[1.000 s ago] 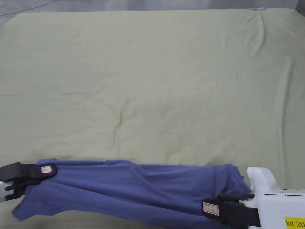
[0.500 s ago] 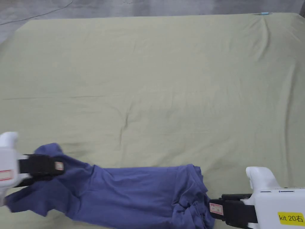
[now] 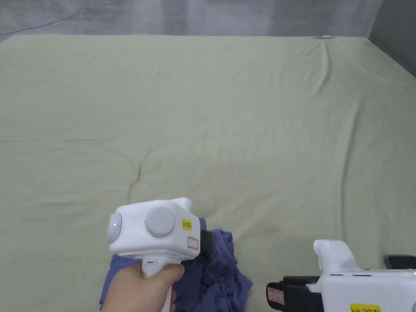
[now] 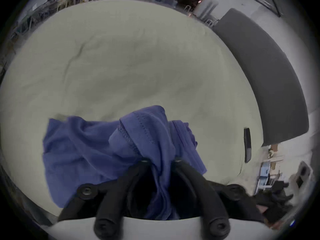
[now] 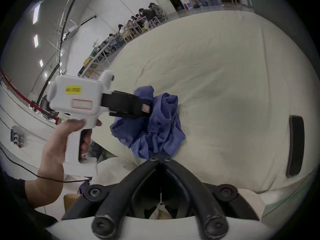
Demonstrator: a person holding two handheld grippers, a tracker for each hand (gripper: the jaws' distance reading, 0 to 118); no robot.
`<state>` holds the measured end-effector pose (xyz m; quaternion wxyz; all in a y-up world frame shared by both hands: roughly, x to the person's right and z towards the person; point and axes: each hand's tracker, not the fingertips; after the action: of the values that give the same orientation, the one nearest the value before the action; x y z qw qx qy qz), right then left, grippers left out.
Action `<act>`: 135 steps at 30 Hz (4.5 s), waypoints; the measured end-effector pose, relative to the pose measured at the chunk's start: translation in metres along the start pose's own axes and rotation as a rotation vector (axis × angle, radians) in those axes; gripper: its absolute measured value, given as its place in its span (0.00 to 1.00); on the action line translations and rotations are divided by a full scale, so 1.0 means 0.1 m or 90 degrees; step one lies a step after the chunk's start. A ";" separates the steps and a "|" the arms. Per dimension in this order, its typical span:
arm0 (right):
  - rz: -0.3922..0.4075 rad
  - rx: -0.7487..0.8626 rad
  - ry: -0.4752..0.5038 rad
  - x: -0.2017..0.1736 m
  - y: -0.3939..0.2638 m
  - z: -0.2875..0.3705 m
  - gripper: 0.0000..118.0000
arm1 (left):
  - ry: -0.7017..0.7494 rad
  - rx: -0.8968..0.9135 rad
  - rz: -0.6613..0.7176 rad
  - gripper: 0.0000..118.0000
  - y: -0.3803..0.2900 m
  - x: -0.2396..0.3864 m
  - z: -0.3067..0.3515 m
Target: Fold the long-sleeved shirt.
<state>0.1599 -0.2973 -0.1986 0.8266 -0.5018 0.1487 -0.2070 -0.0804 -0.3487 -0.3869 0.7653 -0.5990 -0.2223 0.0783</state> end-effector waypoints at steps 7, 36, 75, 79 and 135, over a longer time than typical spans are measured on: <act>-0.031 0.012 0.017 0.14 -0.02 0.05 0.00 | -0.168 0.058 0.014 0.92 -0.09 0.09 0.50; -0.121 0.062 -0.012 0.34 0.02 0.31 0.00 | -0.141 0.013 -0.160 0.00 -0.45 0.85 0.23; -0.203 -0.109 0.046 0.19 0.53 -1.62 0.00 | -0.053 0.004 0.107 0.97 -0.18 -1.61 0.37; -0.211 -0.112 0.059 0.23 0.53 -1.63 0.00 | -0.100 -0.019 0.131 0.97 -0.14 -1.67 0.26; 0.067 -0.085 0.158 -2.55 0.74 -1.78 0.00 | 0.265 0.156 0.151 0.95 -0.12 -3.35 2.51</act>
<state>-0.1281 -0.2786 -0.3352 0.7765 -0.5174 0.2895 -0.2133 -0.4891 -0.2598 -0.4115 0.8466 -0.5272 0.0231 0.0688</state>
